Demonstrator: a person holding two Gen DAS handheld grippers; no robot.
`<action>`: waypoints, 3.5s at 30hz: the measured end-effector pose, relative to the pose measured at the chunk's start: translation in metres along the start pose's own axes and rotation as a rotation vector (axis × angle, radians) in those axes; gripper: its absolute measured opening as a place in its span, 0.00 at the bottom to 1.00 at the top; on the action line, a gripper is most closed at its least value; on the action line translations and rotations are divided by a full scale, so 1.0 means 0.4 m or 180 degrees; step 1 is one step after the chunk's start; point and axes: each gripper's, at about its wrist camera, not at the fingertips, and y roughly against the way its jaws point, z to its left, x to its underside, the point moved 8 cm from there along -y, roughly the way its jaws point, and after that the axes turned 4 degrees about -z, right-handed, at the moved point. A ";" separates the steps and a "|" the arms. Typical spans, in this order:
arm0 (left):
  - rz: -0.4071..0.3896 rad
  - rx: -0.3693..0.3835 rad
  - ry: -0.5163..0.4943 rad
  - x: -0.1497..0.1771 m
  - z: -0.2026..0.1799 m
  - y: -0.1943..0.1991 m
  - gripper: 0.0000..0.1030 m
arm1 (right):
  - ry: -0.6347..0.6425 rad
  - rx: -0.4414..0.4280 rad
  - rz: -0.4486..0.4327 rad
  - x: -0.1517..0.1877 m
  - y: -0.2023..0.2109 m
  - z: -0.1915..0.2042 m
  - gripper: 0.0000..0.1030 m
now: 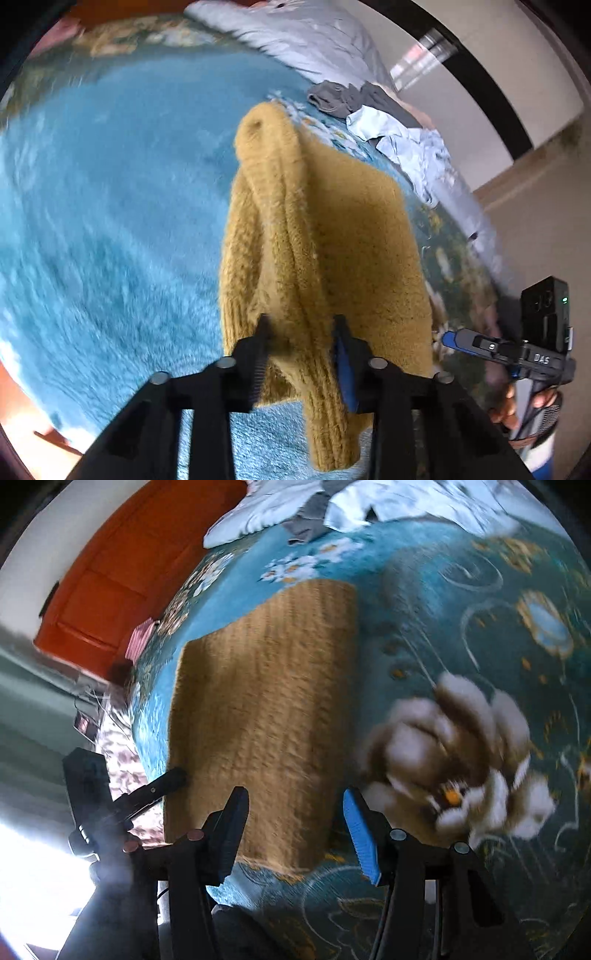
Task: Fold clothes
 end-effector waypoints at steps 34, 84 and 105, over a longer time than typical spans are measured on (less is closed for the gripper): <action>-0.0185 -0.0142 0.0092 -0.078 0.135 0.001 0.21 | -0.0332 -0.0739 -0.0063 0.035 -0.033 -0.043 0.53; 0.0848 0.1385 0.0610 0.140 -0.086 -0.051 0.35 | -0.0598 -0.0607 -0.0317 -0.080 0.057 -0.211 0.29; -0.0092 0.0696 0.0726 -0.211 0.117 -0.101 0.82 | -0.1225 -0.1058 -0.0765 0.017 0.169 -0.264 0.53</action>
